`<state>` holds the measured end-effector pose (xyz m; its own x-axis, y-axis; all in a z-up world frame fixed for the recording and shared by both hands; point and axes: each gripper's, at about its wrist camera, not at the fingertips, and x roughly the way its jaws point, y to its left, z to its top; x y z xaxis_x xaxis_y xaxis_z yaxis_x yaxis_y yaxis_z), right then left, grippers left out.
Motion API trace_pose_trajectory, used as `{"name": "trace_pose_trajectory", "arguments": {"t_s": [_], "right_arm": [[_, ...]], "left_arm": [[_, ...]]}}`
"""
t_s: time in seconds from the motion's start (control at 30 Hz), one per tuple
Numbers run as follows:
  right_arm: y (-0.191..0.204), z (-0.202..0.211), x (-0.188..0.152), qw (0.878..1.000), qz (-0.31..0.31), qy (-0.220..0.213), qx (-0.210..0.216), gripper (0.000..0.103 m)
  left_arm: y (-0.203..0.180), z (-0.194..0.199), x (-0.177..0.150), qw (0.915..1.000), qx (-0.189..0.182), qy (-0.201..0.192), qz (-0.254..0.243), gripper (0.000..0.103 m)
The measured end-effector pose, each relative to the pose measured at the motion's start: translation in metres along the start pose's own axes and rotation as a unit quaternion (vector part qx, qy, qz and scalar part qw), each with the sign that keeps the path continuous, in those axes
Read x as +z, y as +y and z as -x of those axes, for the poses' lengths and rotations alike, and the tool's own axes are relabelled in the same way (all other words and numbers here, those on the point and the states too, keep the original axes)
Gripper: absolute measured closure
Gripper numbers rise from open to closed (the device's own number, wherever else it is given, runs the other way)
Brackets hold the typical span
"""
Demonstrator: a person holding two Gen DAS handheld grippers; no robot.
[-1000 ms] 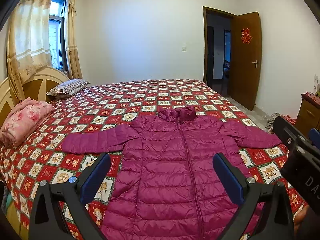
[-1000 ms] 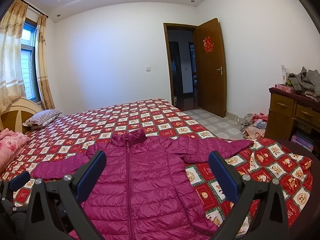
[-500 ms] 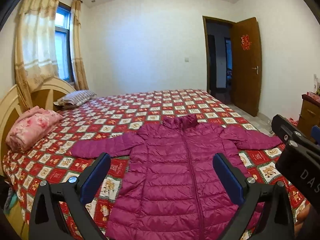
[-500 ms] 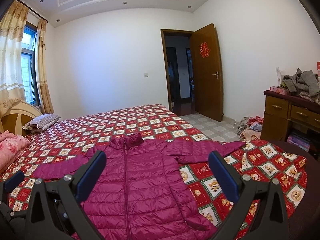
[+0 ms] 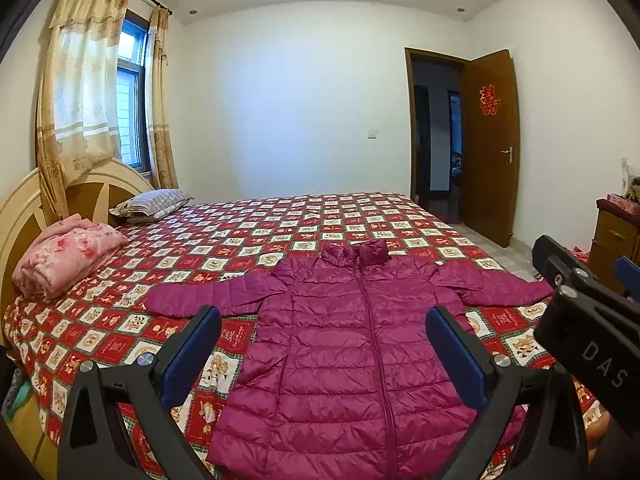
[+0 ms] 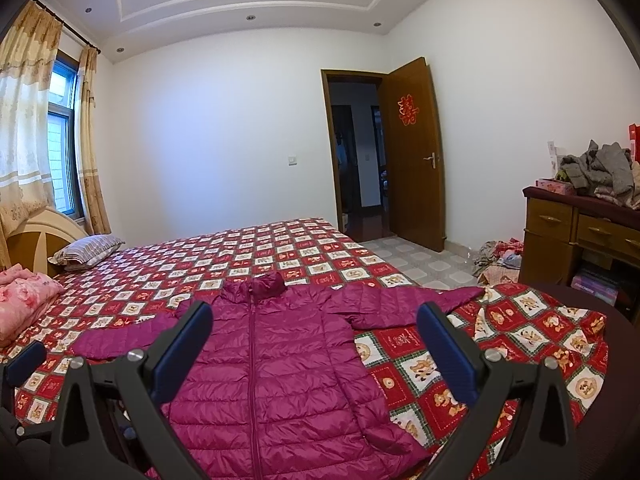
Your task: Fold large clothes
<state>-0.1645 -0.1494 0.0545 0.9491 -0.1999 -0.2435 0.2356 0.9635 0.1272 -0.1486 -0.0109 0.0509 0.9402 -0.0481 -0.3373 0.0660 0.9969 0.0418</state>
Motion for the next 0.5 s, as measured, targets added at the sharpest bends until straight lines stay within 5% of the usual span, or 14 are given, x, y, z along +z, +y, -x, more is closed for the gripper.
{"name": "trace_pose_trajectory", "arguments": {"t_s": [0.5], "right_arm": [[-0.0047,0.0079,0.0023,1.0,-0.002,-0.007,-0.002,0.0]], "left_arm": [[-0.0061,0.0066,-0.0012,0.9998,-0.02,0.008,-0.005,0.001]]}}
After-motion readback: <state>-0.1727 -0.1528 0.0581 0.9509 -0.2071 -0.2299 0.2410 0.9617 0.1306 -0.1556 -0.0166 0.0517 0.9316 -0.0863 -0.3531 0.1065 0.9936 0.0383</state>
